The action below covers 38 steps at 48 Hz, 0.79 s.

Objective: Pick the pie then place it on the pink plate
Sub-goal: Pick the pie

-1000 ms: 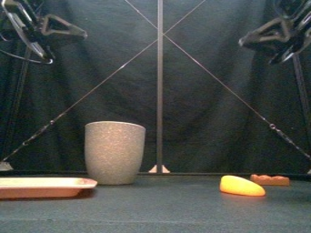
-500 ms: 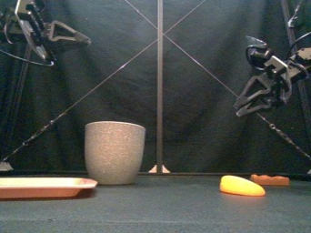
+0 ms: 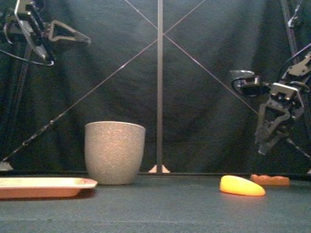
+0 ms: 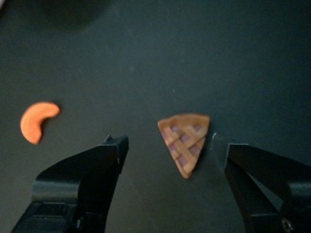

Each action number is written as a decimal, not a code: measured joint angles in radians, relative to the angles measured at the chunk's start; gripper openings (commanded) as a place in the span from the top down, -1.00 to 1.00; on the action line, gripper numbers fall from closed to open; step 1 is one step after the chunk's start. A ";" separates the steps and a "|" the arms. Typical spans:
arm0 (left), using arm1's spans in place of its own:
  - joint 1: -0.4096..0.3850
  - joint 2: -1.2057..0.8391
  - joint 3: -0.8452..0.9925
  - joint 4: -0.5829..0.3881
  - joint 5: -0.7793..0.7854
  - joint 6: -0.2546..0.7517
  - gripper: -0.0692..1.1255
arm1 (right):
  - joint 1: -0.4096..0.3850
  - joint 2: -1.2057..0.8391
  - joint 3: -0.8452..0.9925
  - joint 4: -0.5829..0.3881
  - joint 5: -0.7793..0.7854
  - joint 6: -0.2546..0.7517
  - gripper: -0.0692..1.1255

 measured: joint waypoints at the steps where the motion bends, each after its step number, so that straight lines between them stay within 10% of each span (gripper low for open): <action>1: 0.000 0.000 0.002 0.003 -0.002 0.000 0.85 | 0.000 0.017 -0.009 -0.008 0.017 0.002 -0.88; 38: 0.011 0.002 0.025 0.037 -0.031 0.000 0.85 | -0.006 0.390 -0.198 -0.206 0.170 -0.003 -0.85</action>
